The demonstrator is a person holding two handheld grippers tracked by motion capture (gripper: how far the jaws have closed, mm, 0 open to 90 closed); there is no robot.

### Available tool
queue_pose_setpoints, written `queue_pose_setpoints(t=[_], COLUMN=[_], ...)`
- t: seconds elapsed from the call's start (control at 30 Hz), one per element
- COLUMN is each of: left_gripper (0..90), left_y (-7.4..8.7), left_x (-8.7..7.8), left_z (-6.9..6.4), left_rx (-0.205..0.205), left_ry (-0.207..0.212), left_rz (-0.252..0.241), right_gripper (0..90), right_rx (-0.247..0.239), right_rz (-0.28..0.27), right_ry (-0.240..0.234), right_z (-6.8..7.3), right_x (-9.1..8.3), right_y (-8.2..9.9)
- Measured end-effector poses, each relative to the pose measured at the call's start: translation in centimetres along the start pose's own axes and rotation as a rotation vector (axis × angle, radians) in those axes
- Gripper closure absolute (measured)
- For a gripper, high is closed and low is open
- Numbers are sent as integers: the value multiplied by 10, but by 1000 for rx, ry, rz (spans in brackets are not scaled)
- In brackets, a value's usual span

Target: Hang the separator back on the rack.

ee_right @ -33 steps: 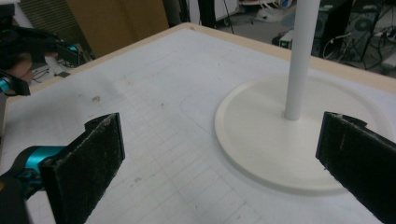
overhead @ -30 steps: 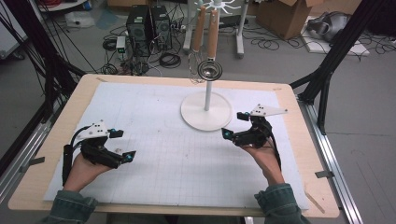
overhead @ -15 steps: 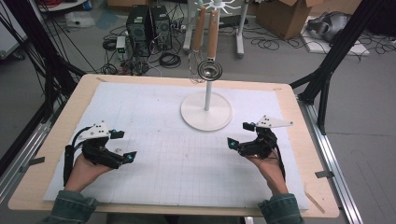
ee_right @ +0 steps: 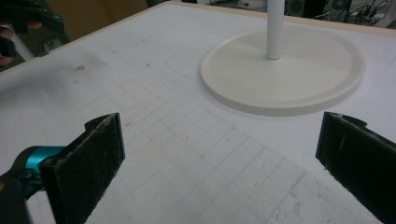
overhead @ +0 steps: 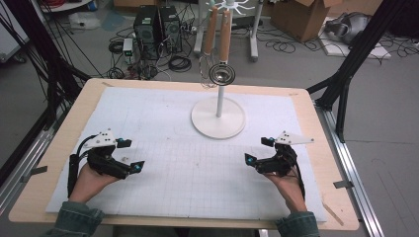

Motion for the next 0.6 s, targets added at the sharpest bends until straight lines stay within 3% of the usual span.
queue_pose_setpoints(t=[0.6], left_gripper=[21], left_y=[6], left_x=[4], left_z=[1], left_rx=[-6], left_ry=[2], left_rz=[19], right_gripper=[1], right_rx=[8], right_rz=[12], right_ry=[9], right_z=[4], right_x=[-3], right_y=[21])
Point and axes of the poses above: each handheld gripper's, and its own axes: x roughly forward along the jaws, y roughly out of its underside, z roughly to its left, the point moved 6 cm from there along x, roughly forward along the jaws, and after that the axes turned 6 degrees about z, right-handed, at the moved point
